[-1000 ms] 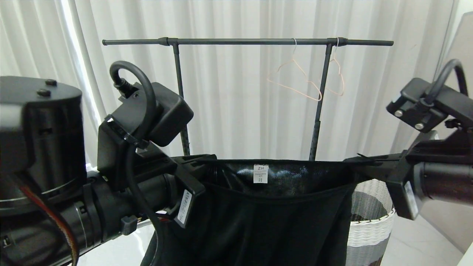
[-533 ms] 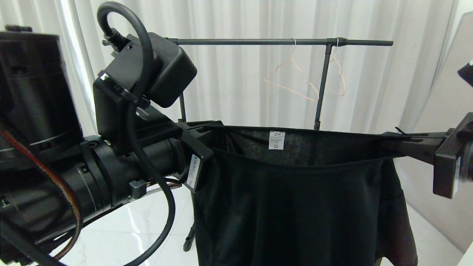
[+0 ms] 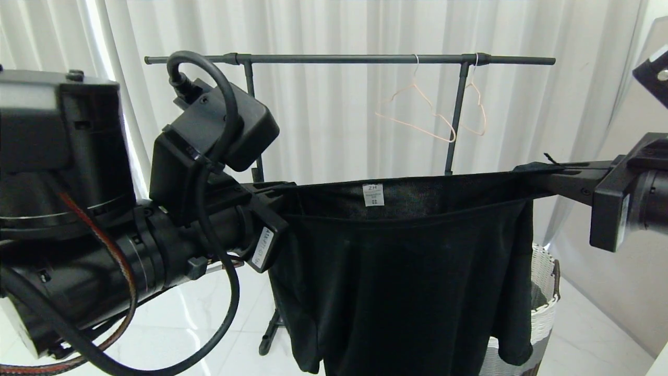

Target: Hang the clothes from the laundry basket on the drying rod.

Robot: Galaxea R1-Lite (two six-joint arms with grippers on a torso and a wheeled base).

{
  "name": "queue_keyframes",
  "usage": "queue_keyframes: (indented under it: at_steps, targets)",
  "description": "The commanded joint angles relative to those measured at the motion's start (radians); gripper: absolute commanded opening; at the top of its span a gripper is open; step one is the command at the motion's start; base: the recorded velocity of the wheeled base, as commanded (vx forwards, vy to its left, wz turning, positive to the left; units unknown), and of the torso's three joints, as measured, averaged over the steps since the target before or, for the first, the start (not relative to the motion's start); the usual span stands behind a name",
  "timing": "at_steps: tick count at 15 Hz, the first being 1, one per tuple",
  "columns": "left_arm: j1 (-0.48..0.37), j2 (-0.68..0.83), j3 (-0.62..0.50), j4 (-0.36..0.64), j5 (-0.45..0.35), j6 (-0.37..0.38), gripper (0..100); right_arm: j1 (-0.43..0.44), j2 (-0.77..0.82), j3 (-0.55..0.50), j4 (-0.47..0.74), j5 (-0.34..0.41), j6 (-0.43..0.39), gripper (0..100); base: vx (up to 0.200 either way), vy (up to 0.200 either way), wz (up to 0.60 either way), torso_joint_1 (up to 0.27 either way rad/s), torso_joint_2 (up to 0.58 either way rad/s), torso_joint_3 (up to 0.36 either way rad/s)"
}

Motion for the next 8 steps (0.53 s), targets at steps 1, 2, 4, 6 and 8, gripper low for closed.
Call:
queue_keyframes:
  at_steps: [1,2,4,6,8]
  targets:
    - [-0.003,0.015,0.013,0.011,-0.003,0.0,0,0.0,0.015,-0.001,0.007,0.0,-0.003,0,0.0,0.0,0.0,0.0,0.0,0.0]
    - [-0.004,0.027,0.007,0.015,-0.003,-0.005,0,-0.001,0.02,-0.001,0.016,0.002,-0.003,0,0.0,0.0,0.0,0.0,0.0,0.0]
    - [-0.004,0.053,0.001,0.015,-0.005,-0.016,0,-0.01,0.02,0.0,0.036,0.028,-0.003,0,0.0,0.0,0.0,0.0,0.0,0.0]
    - [-0.055,0.061,0.003,0.034,-0.005,-0.071,0,-0.026,0.023,-0.012,0.065,0.057,-0.003,0,0.0,0.0,0.0,0.0,0.0,0.0]
    - [-0.11,0.051,0.003,0.109,-0.046,-0.161,0,-0.03,0.026,-0.018,0.065,0.057,-0.004,0,0.0,0.0,0.0,0.0,0.0,0.0]
